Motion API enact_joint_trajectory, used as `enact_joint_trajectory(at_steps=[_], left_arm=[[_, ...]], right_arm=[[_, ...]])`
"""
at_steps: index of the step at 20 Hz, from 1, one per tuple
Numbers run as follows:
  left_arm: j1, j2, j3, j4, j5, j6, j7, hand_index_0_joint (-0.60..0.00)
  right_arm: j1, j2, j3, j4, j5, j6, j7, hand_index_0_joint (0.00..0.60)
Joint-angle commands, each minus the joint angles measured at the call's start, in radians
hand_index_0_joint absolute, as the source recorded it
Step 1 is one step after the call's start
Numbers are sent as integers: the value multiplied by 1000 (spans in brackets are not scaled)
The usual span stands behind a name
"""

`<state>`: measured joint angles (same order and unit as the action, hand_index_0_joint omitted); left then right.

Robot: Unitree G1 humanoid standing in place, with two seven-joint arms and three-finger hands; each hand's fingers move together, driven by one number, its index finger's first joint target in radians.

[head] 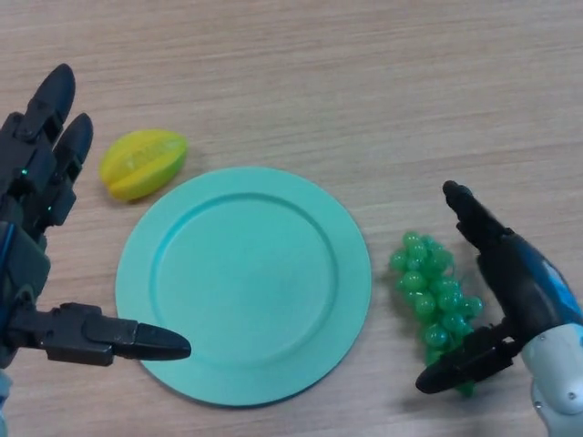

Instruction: Pick up the green grapes and place it on the plate

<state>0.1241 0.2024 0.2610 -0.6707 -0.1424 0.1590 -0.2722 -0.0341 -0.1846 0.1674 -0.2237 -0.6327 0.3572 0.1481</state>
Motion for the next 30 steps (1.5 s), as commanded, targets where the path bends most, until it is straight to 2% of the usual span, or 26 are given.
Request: enact_joint_trajectory(at_steps=[1,4,5,6,7,8,9,10,15,18,20,22,25,26,27,30], left_arm=[[-25,39,66,-34,-11,-151,18,0],[-18,36,72,-10,-18,-181,17,0],[-18,36,72,-9,-17,-183,17,0],[-17,36,73,-8,-16,-185,18,0],[-17,36,73,-6,-16,-187,18,0],[-15,35,75,-5,-15,-189,20,0],[-13,34,76,-6,-14,-191,22,0],[-10,32,77,-6,-12,-196,24,0],[3,23,66,-5,-2,-216,30,0],[11,21,74,-12,-9,-212,18,0],[13,20,81,-16,-12,-211,15,0],[13,19,85,-22,-9,-208,17,0],[5,26,100,-77,-45,-166,10,0],[-6,30,116,-124,-86,-145,7,0],[-7,31,127,-149,-111,-132,8,0],[-8,32,206,-248,-217,-75,36,0]], right_arm=[[-56,-6,-16,-1,-21,-154,-111,0],[-90,-5,-49,89,3,-228,-175,0],[-90,-5,-49,92,2,-229,-176,50],[-92,-7,-49,100,-1,-231,-169,200],[-94,-8,-48,110,-9,-233,-160,300],[-97,-14,-44,132,-39,-237,-129,449],[-96,-17,-43,151,-65,-241,-97,549],[-94,-15,-42,171,-81,-243,-69,600],[-83,-6,-31,121,21,-160,-40,600],[-103,-7,-73,-10,123,-68,-9,600],[-130,-26,-93,-103,120,-12,35,600],[-168,-29,-79,-196,88,30,80,600],[-227,-13,24,-291,-25,40,164,600],[-270,-8,103,-324,-79,67,214,600],[-298,-7,145,-336,-85,106,223,600],[-436,-6,312,-351,-46,214,172,600]])
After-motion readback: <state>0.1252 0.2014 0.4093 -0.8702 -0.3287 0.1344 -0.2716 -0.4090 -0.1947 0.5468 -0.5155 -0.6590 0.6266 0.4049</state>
